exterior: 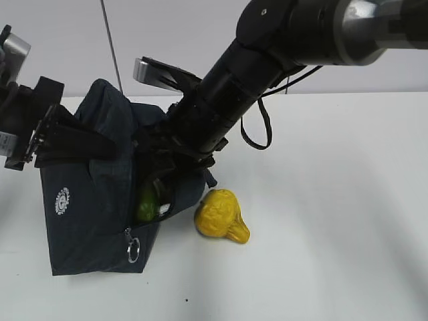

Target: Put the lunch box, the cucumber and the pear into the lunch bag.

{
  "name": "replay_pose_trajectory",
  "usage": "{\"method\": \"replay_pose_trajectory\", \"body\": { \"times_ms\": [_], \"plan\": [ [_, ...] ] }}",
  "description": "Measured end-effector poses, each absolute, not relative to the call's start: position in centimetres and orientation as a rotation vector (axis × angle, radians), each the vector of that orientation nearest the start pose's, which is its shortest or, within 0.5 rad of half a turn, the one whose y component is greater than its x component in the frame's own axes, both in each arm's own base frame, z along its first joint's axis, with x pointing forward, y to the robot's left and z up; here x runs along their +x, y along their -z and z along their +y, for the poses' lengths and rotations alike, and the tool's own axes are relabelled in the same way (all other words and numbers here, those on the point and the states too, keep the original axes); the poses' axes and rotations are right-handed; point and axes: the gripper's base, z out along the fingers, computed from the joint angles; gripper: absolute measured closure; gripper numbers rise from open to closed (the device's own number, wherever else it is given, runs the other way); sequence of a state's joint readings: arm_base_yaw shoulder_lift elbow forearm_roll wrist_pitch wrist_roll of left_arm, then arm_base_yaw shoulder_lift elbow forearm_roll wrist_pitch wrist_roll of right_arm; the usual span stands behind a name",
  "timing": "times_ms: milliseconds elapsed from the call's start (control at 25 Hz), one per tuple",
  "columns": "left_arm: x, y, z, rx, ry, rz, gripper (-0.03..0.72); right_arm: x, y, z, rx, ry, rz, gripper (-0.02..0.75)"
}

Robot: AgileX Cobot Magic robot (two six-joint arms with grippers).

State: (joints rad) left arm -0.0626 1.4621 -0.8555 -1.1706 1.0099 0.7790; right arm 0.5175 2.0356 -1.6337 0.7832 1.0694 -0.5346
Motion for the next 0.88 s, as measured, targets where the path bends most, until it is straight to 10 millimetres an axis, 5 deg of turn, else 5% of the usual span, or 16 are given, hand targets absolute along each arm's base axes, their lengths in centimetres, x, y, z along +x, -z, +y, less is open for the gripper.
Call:
{"method": "replay_pose_trajectory", "body": {
  "times_ms": [240, 640, 880],
  "plan": [
    [25.8, -25.2, -8.7, 0.23, 1.236, 2.475, 0.703, 35.1, -25.2, 25.9, -1.1, -0.928, 2.565, 0.21],
    [25.8, -25.2, -8.7, 0.23, 1.235, 2.475, 0.703, 36.3, -28.9, 22.1, -0.987, -0.268, 2.685, 0.21],
    [25.8, -25.2, -8.7, 0.23, 1.235, 2.475, 0.703, 36.0, -29.6, 21.5, -0.956, -0.217, 2.69, 0.264]
  ]
}}
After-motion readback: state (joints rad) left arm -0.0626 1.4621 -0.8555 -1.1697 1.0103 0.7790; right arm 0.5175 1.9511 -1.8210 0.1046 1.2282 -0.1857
